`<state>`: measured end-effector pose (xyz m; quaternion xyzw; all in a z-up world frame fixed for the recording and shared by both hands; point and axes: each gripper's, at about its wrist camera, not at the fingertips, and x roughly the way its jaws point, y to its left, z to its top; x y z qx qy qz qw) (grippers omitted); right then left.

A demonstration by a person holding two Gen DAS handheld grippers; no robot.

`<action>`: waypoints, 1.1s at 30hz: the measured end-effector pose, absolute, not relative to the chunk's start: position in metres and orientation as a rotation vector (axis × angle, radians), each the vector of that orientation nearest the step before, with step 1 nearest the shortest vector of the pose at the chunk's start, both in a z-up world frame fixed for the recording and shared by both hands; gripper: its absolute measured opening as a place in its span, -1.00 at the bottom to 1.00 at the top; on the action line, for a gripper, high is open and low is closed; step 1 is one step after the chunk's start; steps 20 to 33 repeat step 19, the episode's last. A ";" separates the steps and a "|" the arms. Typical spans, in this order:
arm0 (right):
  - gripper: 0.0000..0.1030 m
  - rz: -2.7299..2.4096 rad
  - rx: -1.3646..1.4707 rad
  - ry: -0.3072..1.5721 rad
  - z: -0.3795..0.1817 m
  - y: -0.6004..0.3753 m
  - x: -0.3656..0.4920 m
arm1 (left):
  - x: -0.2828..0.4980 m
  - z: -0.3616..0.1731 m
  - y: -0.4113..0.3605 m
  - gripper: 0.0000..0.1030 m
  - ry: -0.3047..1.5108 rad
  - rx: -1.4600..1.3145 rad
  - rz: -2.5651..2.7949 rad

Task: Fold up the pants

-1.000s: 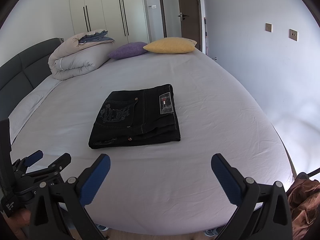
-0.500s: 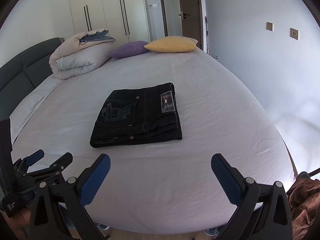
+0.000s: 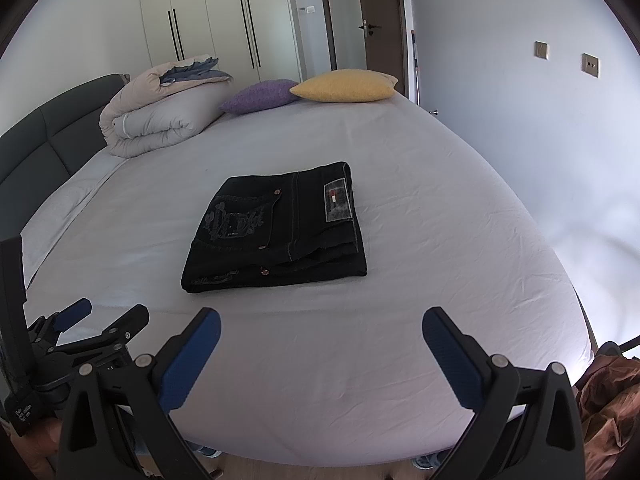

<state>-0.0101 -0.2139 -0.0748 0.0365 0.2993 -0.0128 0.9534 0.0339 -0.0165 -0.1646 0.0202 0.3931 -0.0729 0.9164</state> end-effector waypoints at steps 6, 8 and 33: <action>1.00 -0.021 0.075 0.613 -0.077 -0.212 -0.012 | 0.035 -0.167 -0.015 1.00 0.819 0.041 -0.158; 1.00 -0.021 0.078 0.615 -0.078 -0.210 -0.014 | 0.035 -0.168 -0.014 1.00 0.821 0.040 -0.160; 1.00 -0.011 0.102 0.633 -0.079 -0.221 -0.013 | 0.038 -0.168 -0.009 1.00 0.821 0.039 -0.176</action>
